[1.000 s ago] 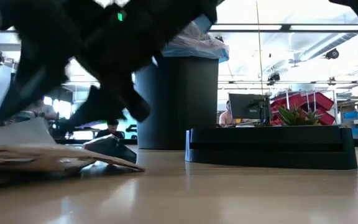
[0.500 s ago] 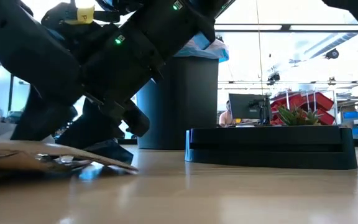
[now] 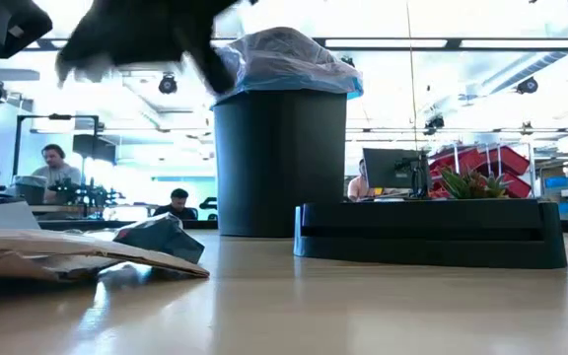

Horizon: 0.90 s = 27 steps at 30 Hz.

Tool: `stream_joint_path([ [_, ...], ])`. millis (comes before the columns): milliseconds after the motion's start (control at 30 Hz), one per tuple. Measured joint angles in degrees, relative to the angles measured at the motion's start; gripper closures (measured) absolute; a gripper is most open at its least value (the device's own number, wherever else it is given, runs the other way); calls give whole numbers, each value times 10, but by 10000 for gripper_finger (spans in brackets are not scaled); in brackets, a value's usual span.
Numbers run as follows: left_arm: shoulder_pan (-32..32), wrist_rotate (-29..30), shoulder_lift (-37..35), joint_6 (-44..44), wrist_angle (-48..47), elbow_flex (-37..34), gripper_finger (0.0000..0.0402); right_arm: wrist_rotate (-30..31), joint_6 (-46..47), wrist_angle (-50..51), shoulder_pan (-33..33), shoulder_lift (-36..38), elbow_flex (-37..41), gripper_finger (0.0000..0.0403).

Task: Place trash/remove bag and relplace
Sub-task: Put the white paper into the black trash bin

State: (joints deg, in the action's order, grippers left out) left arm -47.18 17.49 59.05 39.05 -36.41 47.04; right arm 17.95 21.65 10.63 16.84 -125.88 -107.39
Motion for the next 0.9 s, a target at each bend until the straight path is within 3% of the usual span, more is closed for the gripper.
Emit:
stream_joint_path([
  [267,0,15,-1,5,35,-16,93,225,-163,-10,-17,133,0,401],
  [467,0,14,-2,24,66,-29,93,401,-208,-4,-61,201,0,400],
  [667,0,14,-2,50,68,-29,93,386,-164,14,-121,224,0,365],
  [900,0,14,-2,53,69,-29,93,326,2,140,-164,225,1,261],
])
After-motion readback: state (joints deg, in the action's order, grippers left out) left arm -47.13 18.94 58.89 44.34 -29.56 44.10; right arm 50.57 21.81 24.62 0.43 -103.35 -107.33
